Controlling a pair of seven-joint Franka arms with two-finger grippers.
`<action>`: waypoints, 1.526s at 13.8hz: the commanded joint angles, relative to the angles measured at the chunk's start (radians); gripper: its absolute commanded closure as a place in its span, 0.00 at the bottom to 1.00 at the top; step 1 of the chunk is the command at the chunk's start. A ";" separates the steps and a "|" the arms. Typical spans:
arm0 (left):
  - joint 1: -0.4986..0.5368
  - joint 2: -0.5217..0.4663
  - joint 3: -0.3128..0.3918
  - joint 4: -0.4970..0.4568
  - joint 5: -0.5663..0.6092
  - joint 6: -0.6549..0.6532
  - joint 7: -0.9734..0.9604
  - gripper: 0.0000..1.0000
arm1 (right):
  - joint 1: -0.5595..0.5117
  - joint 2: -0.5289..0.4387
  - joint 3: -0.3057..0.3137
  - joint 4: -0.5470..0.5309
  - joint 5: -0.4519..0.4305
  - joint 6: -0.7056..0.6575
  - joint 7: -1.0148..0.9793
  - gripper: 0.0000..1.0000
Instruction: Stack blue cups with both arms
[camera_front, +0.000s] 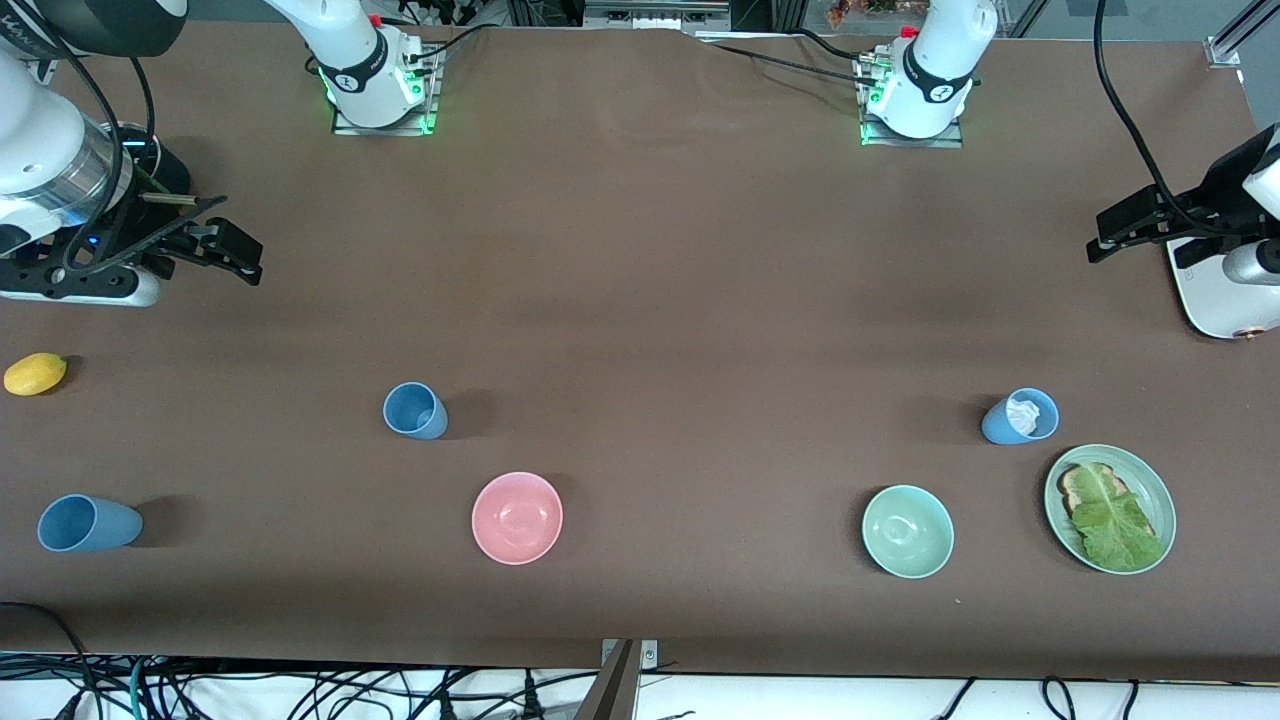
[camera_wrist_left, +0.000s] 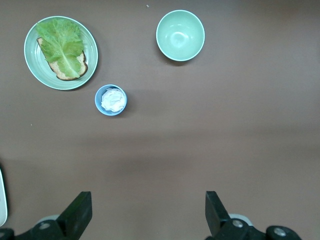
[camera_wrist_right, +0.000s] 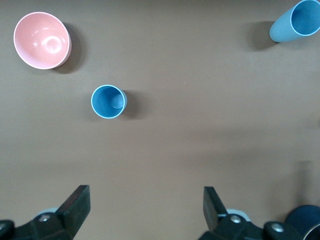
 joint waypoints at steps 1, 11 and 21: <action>0.000 0.002 -0.006 0.013 0.006 -0.007 0.020 0.00 | -0.001 -0.008 0.003 0.004 0.012 -0.012 0.016 0.00; -0.008 0.013 -0.007 0.013 0.008 -0.005 0.020 0.00 | -0.001 -0.016 0.015 0.009 0.062 -0.010 0.017 0.00; -0.009 0.013 -0.009 0.013 0.000 -0.004 0.022 0.00 | -0.001 -0.015 0.017 0.010 0.052 -0.010 0.008 0.00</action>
